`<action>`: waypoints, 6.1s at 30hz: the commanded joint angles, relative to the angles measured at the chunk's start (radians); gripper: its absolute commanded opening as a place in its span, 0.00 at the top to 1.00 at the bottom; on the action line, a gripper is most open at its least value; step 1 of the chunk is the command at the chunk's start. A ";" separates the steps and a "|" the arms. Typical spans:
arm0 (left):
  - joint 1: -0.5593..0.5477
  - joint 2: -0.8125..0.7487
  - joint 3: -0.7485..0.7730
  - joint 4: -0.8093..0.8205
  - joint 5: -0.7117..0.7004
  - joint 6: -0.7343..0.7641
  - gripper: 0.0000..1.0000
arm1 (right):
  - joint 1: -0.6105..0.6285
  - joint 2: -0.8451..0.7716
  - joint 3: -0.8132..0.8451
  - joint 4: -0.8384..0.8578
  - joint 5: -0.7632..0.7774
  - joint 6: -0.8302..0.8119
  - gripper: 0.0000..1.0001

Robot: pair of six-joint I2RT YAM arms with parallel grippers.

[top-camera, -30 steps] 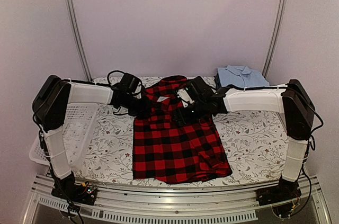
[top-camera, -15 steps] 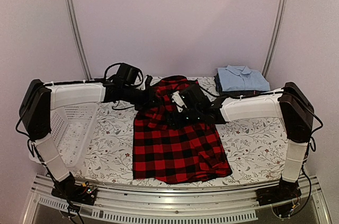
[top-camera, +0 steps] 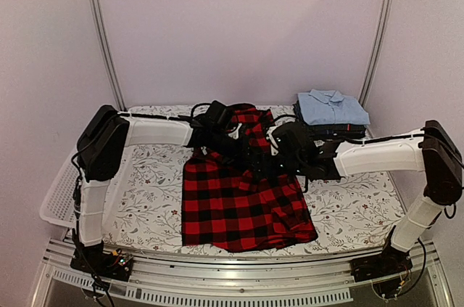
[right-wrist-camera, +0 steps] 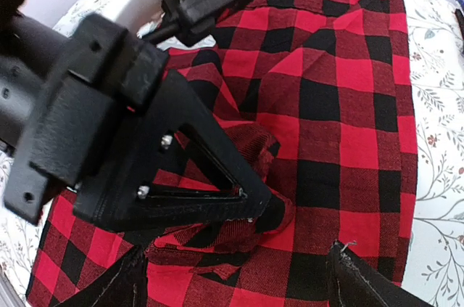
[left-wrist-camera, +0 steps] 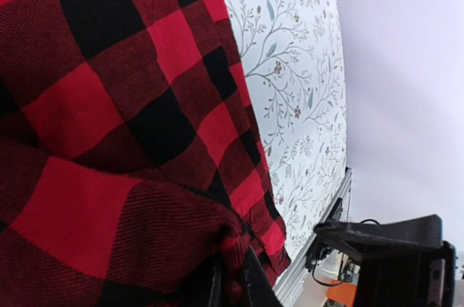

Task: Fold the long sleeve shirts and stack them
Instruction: Place the sleeve of the 1/3-folded shirt, then pick up the sleeve from the 1/3-folded shirt, then move the right arm to the center of the board with the 1/3-folded shirt, then pick up the shirt from the center of the board.

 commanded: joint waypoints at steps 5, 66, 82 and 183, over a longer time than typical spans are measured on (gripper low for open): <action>-0.017 0.101 0.147 0.006 0.095 0.010 0.64 | -0.037 -0.074 -0.080 -0.008 -0.026 0.104 0.16; 0.078 -0.041 0.037 0.126 0.188 -0.011 0.44 | -0.022 0.090 -0.042 -0.010 -0.165 0.325 0.64; 0.216 -0.570 -0.613 -0.063 -0.115 0.166 0.45 | -0.122 0.106 0.327 -0.259 -0.098 0.074 1.00; -0.177 -0.917 -0.839 -0.614 -0.583 -0.162 1.00 | -0.063 0.266 0.986 -0.495 0.019 -0.213 1.00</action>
